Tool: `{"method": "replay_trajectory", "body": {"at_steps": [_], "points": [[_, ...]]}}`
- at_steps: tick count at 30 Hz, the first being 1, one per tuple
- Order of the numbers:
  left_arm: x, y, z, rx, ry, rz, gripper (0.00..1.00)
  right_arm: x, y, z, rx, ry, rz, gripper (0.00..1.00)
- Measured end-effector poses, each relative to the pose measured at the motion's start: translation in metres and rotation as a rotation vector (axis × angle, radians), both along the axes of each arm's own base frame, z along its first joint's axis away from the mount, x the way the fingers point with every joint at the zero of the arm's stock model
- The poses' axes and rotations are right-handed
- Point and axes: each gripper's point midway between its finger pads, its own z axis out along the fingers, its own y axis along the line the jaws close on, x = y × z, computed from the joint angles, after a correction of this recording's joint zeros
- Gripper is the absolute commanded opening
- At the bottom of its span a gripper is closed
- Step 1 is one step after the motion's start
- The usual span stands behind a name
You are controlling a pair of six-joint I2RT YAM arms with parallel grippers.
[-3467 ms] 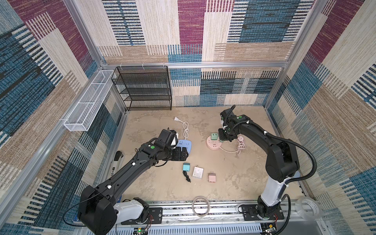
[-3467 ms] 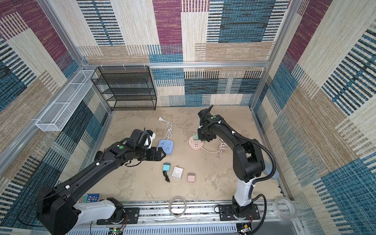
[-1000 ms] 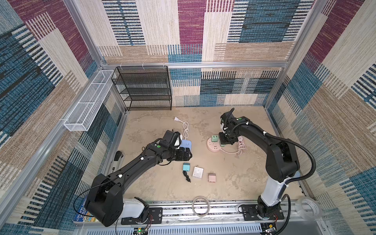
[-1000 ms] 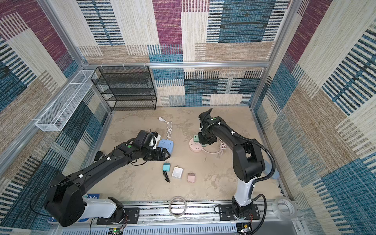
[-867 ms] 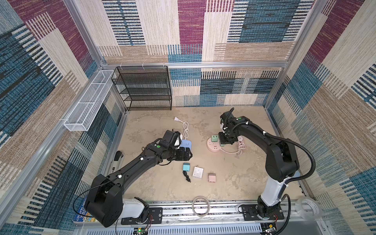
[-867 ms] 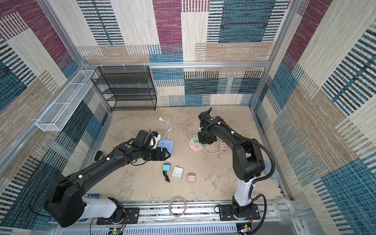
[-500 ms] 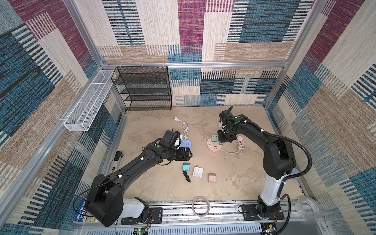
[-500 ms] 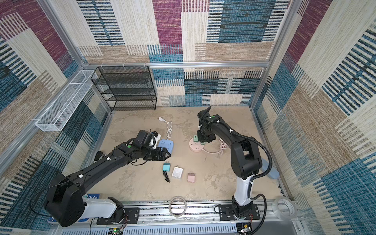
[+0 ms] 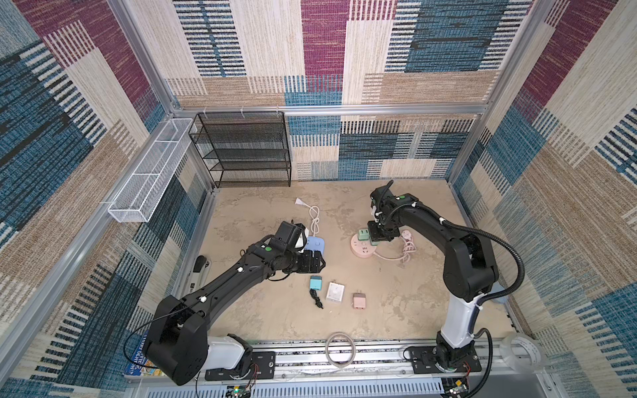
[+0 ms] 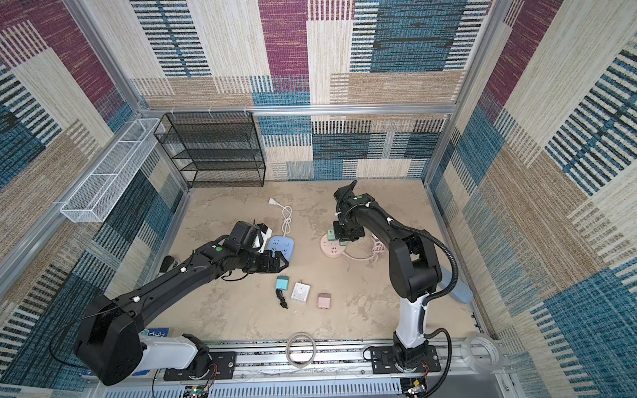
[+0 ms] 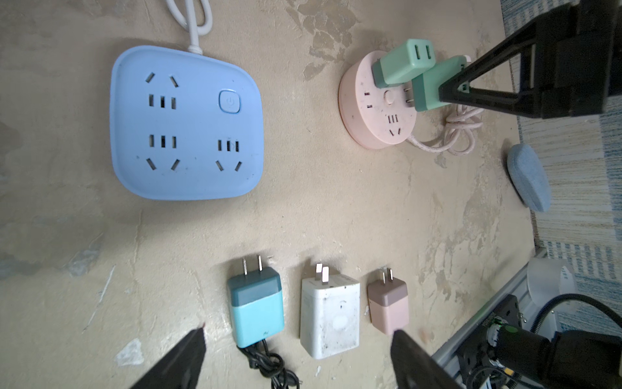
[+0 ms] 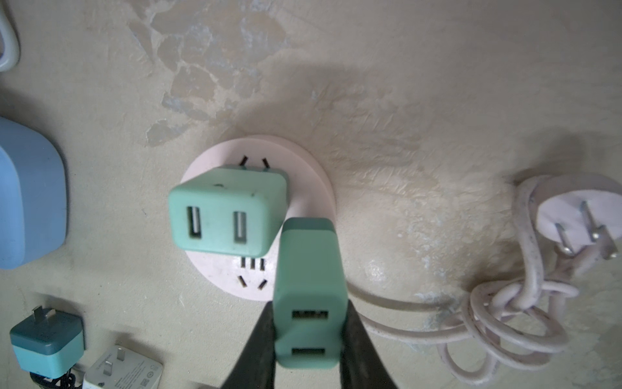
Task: Insert plugs into power strip
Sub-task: Insert the plug into the socket.
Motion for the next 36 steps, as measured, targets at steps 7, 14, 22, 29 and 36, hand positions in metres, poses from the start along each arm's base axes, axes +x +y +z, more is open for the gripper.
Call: {"method": "replay_trajectory", "body": {"at_steps": [7, 14, 22, 29, 36], "points": [[0.000, 0.000, -0.006, 0.007, 0.012, 0.000, 0.91, -0.002, 0.000, -0.011, -0.010, 0.023, -0.013, 0.00], [0.001, -0.001, -0.011, 0.005, 0.017, -0.002, 0.91, 0.006, 0.004, -0.027, -0.052, 0.009, -0.002, 0.00], [0.001, -0.002, -0.014, 0.002, 0.014, -0.003, 0.91, 0.006, 0.006, -0.035, -0.078, 0.015, -0.002, 0.00], [0.004, -0.004, -0.011, -0.003, 0.010, -0.005, 0.99, 0.008, 0.006, -0.032, -0.075, 0.005, -0.010, 0.01], [0.011, -0.008, 0.003, -0.019, -0.019, -0.004, 0.99, 0.008, 0.007, -0.022, -0.062, -0.020, -0.011, 0.01]]}}
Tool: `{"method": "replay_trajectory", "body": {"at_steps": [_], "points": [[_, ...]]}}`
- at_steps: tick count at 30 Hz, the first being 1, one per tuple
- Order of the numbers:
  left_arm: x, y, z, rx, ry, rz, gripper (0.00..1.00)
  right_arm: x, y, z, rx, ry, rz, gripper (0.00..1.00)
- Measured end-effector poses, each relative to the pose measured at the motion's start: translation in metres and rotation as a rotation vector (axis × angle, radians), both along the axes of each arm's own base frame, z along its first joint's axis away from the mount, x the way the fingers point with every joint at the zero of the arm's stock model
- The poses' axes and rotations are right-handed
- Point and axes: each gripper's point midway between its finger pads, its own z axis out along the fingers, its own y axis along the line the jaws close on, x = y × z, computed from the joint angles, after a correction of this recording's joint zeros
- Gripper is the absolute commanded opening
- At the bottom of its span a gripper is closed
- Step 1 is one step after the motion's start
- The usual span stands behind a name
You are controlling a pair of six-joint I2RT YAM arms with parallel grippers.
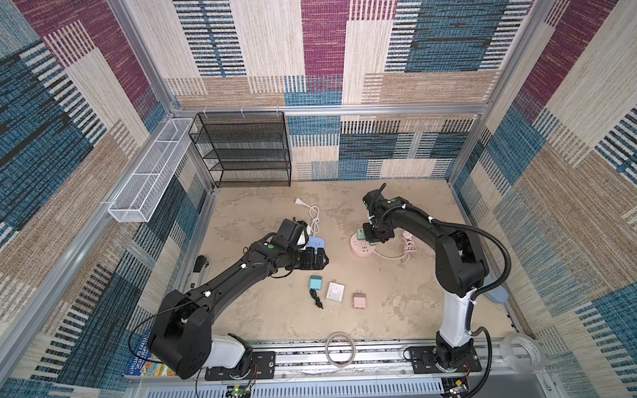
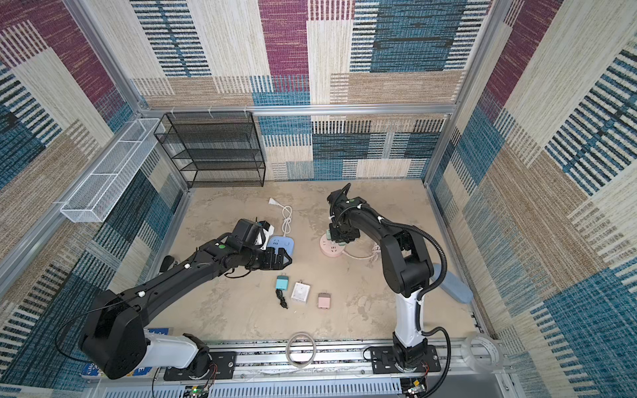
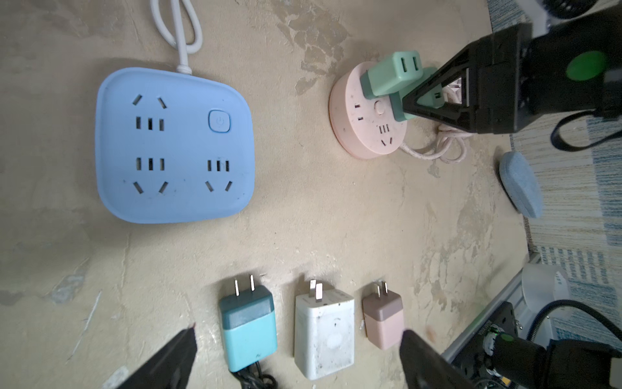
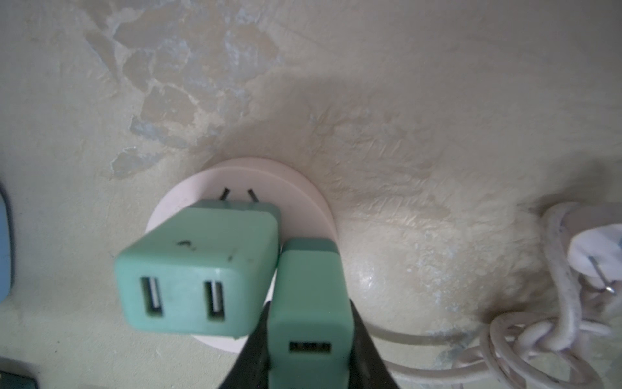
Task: Insert plugs into power strip
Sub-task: Insert the plug into the socket.
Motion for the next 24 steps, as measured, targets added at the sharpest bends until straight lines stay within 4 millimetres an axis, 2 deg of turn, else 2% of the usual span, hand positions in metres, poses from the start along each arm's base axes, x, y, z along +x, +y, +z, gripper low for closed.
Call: {"method": "replay_trajectory", "body": {"at_steps": [4, 16, 19, 24], "points": [[0.000, 0.000, 0.004, -0.002, -0.003, -0.001, 0.98, -0.002, -0.001, 0.001, 0.015, -0.016, -0.003, 0.00], [-0.003, -0.002, 0.011, -0.009, -0.008, -0.010, 1.00, -0.036, -0.020, 0.002, 0.037, 0.011, -0.027, 0.03], [-0.002, -0.004, 0.012, -0.009, -0.007, -0.011, 0.99, -0.040, -0.021, 0.003, 0.037, 0.021, -0.039, 0.13], [-0.001, -0.002, 0.010, 0.003, -0.003, -0.004, 1.00, -0.038, -0.020, 0.011, 0.048, 0.008, -0.059, 0.42]]}}
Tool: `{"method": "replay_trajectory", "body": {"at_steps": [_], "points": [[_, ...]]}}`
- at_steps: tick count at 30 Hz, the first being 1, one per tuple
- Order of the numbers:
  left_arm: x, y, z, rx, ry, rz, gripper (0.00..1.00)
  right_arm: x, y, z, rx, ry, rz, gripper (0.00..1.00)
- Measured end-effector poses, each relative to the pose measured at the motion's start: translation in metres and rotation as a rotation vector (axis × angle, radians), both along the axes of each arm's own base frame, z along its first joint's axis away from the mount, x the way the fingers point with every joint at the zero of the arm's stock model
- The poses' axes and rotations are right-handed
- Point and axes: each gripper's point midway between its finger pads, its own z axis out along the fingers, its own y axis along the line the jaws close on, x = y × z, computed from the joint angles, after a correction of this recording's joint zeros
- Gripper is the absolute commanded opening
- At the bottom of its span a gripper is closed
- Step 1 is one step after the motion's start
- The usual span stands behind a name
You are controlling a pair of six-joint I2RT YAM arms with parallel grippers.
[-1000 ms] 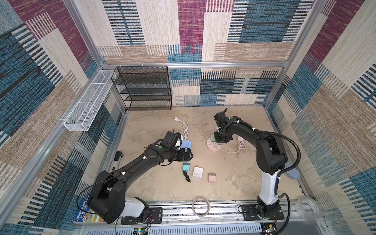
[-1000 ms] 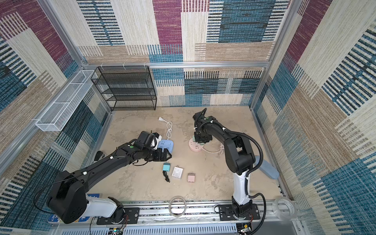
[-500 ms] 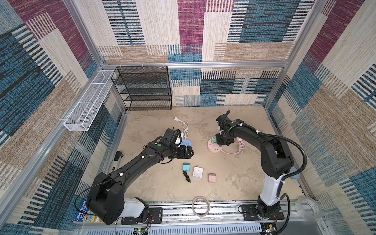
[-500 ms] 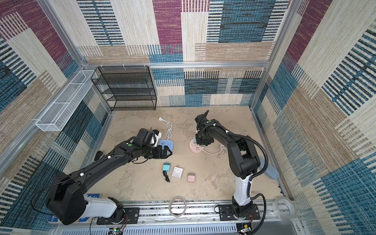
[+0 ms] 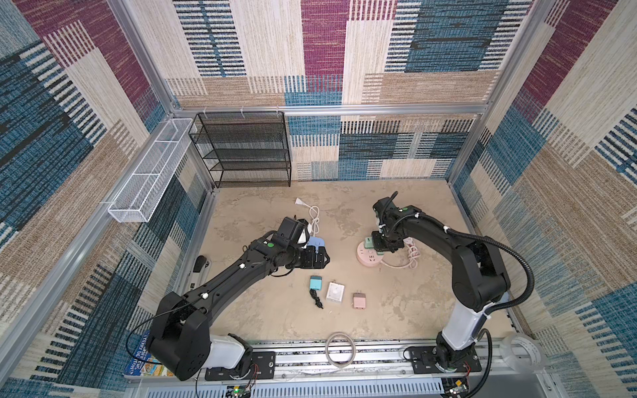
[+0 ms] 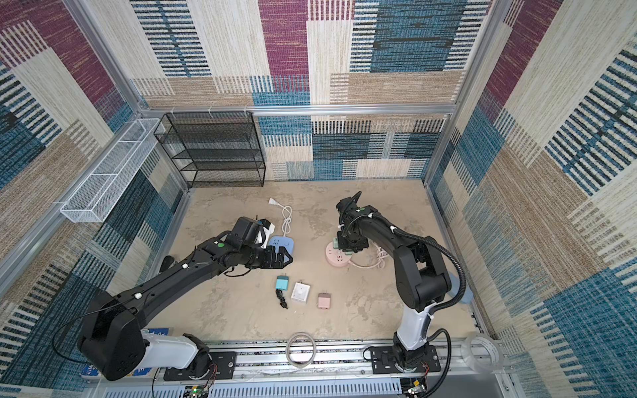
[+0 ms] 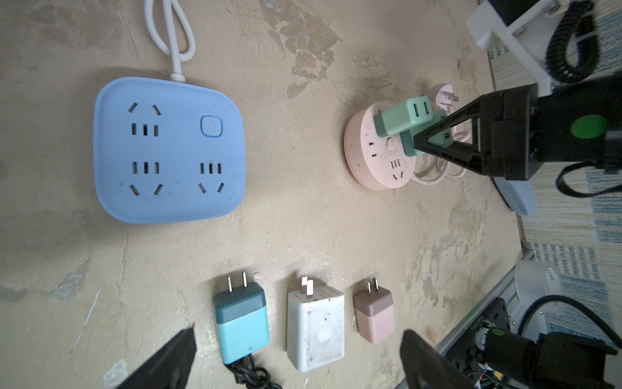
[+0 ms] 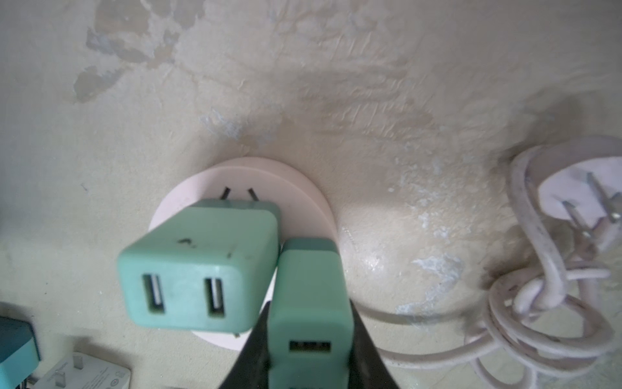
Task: Insert plugs into power strip
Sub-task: Insert the plug into the socket, then pick up the plug from the bottom-center of the table.
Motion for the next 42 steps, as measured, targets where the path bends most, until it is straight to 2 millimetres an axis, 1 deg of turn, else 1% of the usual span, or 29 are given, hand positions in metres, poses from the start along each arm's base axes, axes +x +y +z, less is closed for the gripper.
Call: {"method": "replay_trajectory", "body": {"at_steps": [2, 5, 7, 10, 12, 15, 17, 20, 22, 25, 28, 30, 35, 39, 42], "points": [[0.002, 0.001, 0.001, 0.011, -0.003, 0.007, 1.00, 0.005, 0.002, 0.010, 0.013, -0.027, -0.003, 0.50], [0.006, 0.002, 0.003, 0.026, -0.010, 0.016, 1.00, 0.014, 0.005, 0.031, 0.040, -0.085, -0.014, 0.57], [0.009, 0.004, 0.005, 0.042, -0.017, 0.028, 1.00, 0.017, 0.007, 0.041, 0.055, -0.107, -0.018, 0.58], [0.012, 0.002, 0.010, 0.035, -0.028, 0.029, 1.00, 0.018, 0.008, 0.045, 0.063, -0.116, -0.017, 0.58], [0.013, 0.002, 0.012, 0.033, -0.035, 0.029, 1.00, 0.016, 0.008, 0.050, 0.065, -0.122, -0.017, 0.57], [0.013, 0.006, 0.015, 0.039, -0.054, 0.043, 1.00, 0.010, 0.005, 0.064, 0.079, -0.153, -0.020, 0.57], [0.013, 0.008, 0.018, 0.030, -0.052, 0.060, 1.00, 0.003, 0.003, 0.070, 0.086, -0.171, -0.022, 0.56], [0.011, 0.010, 0.025, 0.012, -0.055, 0.082, 0.99, -0.015, -0.001, 0.075, 0.094, -0.201, -0.028, 0.55], [0.010, 0.011, 0.029, -0.003, -0.063, 0.091, 1.00, -0.031, 0.003, 0.071, 0.109, -0.210, -0.024, 0.55], [0.008, 0.010, 0.027, -0.035, -0.039, 0.100, 0.98, -0.057, 0.019, 0.062, 0.148, -0.215, 0.000, 0.54], [0.011, 0.003, 0.021, -0.057, -0.001, 0.102, 0.87, -0.081, 0.038, 0.054, 0.194, -0.216, 0.020, 0.52], [0.012, -0.001, 0.016, -0.062, 0.021, 0.090, 0.82, -0.093, 0.049, 0.049, 0.222, -0.212, 0.025, 0.51], [0.010, -0.005, 0.016, -0.081, 0.036, 0.077, 0.81, -0.114, 0.062, 0.034, 0.248, -0.185, 0.003, 0.51], [0.004, -0.004, 0.022, -0.099, 0.029, 0.067, 0.80, -0.133, 0.073, 0.024, 0.253, -0.150, 0.009, 0.55], [-0.002, -0.002, 0.023, -0.103, 0.028, 0.061, 0.80, -0.144, 0.084, 0.018, 0.249, -0.129, 0.020, 0.56]]}}
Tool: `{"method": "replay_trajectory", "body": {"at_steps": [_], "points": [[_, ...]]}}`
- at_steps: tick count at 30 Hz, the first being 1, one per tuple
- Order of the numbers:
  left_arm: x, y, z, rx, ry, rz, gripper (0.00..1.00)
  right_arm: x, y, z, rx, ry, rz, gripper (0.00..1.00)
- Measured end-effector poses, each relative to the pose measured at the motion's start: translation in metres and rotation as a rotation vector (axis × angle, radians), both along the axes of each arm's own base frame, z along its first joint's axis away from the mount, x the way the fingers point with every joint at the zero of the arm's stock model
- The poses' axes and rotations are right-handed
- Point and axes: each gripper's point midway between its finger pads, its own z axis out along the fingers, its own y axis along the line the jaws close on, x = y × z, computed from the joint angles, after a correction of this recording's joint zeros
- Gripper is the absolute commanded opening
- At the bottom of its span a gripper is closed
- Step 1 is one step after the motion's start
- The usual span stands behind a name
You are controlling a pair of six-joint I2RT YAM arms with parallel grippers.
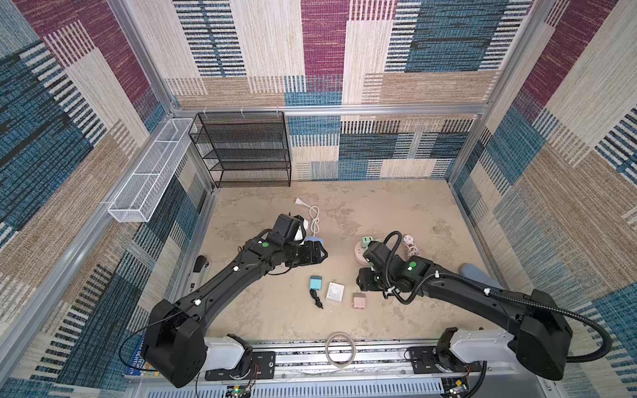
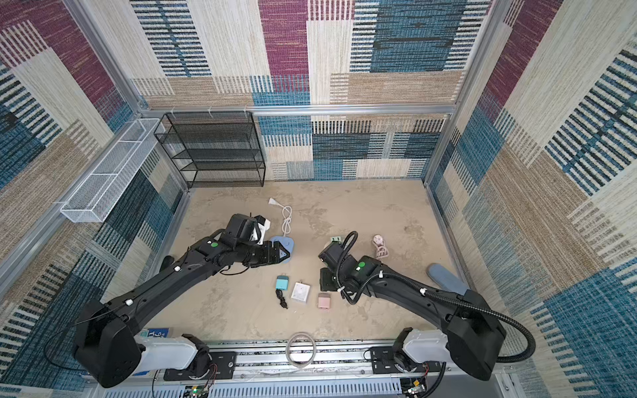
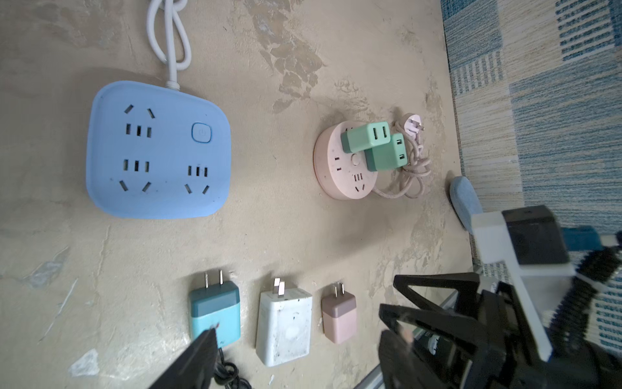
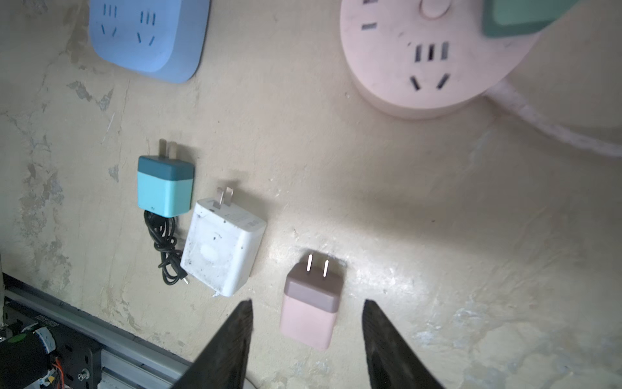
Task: Insert plugs into power strip
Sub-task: Pick up the plug from the bottom-center of the table.
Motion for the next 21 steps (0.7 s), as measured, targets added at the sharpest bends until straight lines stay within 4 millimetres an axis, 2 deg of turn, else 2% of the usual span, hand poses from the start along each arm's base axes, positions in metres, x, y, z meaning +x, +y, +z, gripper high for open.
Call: {"method": "replay_trajectory", "body": {"at_steps": [6, 21], "points": [[-0.003, -0.001, -0.006, -0.003, 0.019, -0.013, 0.80, -0.019, 0.010, -0.023, -0.044, 0.067, 0.003, 0.56], [-0.009, -0.006, -0.008, -0.031, 0.026, -0.037, 0.79, -0.033, 0.010, -0.055, -0.083, 0.153, -0.003, 0.56]]}}
